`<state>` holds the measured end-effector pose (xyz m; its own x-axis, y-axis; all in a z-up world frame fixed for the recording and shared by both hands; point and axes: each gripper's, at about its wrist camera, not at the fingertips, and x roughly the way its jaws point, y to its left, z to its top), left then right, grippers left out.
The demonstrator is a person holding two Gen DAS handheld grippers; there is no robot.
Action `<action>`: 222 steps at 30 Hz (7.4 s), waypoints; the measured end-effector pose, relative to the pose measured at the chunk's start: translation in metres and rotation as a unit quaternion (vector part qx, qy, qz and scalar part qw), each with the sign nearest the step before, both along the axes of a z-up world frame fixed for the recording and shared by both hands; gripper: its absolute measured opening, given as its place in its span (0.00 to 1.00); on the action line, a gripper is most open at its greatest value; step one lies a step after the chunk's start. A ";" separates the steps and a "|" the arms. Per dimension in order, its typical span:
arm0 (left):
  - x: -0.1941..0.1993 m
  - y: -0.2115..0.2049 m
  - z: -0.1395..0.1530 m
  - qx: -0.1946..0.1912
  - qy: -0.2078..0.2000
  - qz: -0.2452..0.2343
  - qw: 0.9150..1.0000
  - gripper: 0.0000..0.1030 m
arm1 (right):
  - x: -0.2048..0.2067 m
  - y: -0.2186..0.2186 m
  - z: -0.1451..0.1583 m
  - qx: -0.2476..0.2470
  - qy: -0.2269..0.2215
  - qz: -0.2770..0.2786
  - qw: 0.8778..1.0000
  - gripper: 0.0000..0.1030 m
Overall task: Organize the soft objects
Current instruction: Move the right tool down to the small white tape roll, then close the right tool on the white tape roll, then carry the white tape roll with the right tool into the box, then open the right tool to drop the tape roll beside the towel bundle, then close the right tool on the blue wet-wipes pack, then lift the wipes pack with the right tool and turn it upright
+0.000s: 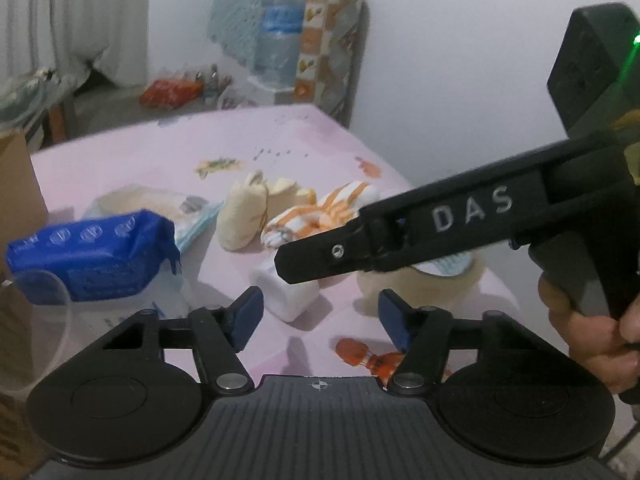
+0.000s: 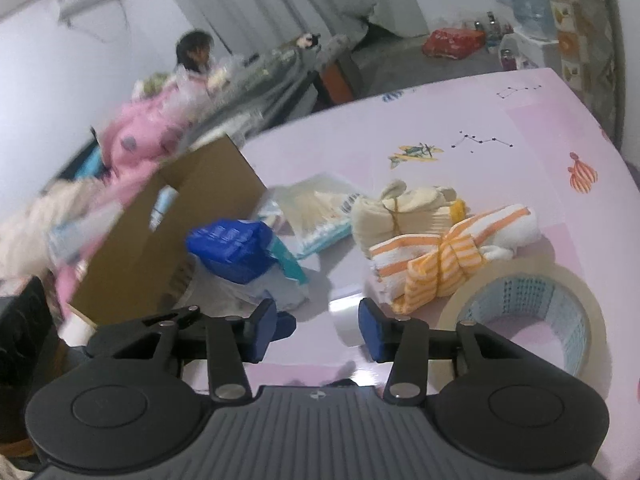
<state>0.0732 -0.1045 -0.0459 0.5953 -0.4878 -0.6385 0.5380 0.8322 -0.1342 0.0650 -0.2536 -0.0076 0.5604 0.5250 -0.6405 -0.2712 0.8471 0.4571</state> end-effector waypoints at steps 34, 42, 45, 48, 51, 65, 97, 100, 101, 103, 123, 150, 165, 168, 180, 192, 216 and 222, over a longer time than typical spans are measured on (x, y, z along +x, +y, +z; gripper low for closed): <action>0.003 0.044 -0.022 -0.056 0.155 -0.005 0.986 0.67 | 0.022 0.032 -0.021 0.061 0.149 0.089 0.983 0.63; -0.023 0.063 -0.020 -0.021 0.144 0.005 0.989 0.73 | 0.011 0.052 -0.022 0.075 0.161 0.100 0.979 0.64; -0.031 0.066 -0.017 -0.005 0.118 0.010 0.993 0.73 | 0.002 0.041 -0.012 0.069 0.119 0.072 0.988 0.64; -0.036 0.062 -0.016 0.026 0.082 0.021 0.996 0.73 | -0.009 0.029 -0.009 0.047 0.085 0.035 0.995 0.64; -0.040 0.053 -0.018 0.057 0.056 0.025 0.996 0.70 | -0.013 0.029 -0.020 0.011 0.079 0.017 0.997 0.63; -0.029 0.037 -0.029 0.086 0.040 0.037 0.995 0.45 | -0.006 0.054 -0.041 -0.039 0.063 0.059 0.995 0.53; -0.005 0.182 0.122 0.053 -0.034 0.219 0.974 0.45 | 0.078 0.237 0.125 -0.040 -0.040 0.264 0.963 0.50; 0.044 0.205 0.105 0.013 0.033 0.231 0.972 0.45 | 0.114 0.262 0.110 -0.084 -0.004 0.273 0.958 0.50; 0.057 0.212 0.099 -0.002 0.052 0.235 0.970 0.45 | 0.124 0.268 0.105 -0.096 0.007 0.274 0.957 0.50; 0.081 0.222 0.086 -0.027 0.088 0.242 0.966 0.45 | 0.144 0.280 0.092 -0.123 0.028 0.279 0.952 0.50; 0.152 0.247 0.016 -0.112 0.225 0.288 0.924 0.53 | 0.208 0.332 0.036 -0.260 0.062 0.332 0.905 0.49; 0.021 0.218 0.110 -0.090 0.024 0.266 0.959 0.99 | 0.102 0.174 0.152 -0.034 -0.057 0.192 0.979 0.69; -0.060 0.126 0.089 -0.067 -0.040 0.109 0.991 1.00 | -0.016 0.105 0.113 -0.129 -0.108 0.128 0.977 0.69; -0.060 0.102 0.069 -0.038 -0.043 0.087 0.995 0.99 | -0.007 0.114 0.090 -0.183 -0.114 0.144 0.966 0.69; -0.036 0.070 0.020 0.022 -0.027 0.056 0.998 0.90 | 0.040 0.154 0.018 -0.335 -0.158 0.296 0.880 0.69; -0.051 0.085 0.014 0.027 -0.010 0.051 0.998 0.86 | 0.050 0.142 0.007 -0.267 -0.105 0.286 0.914 0.54; -0.097 0.149 -0.001 -0.098 0.074 0.035 0.992 0.87 | -0.130 0.135 0.011 -0.298 -0.122 0.179 0.930 0.55; -0.096 0.158 -0.001 -0.108 0.082 0.040 0.990 0.87 | -0.125 0.112 0.016 -0.175 -0.074 0.189 0.964 0.57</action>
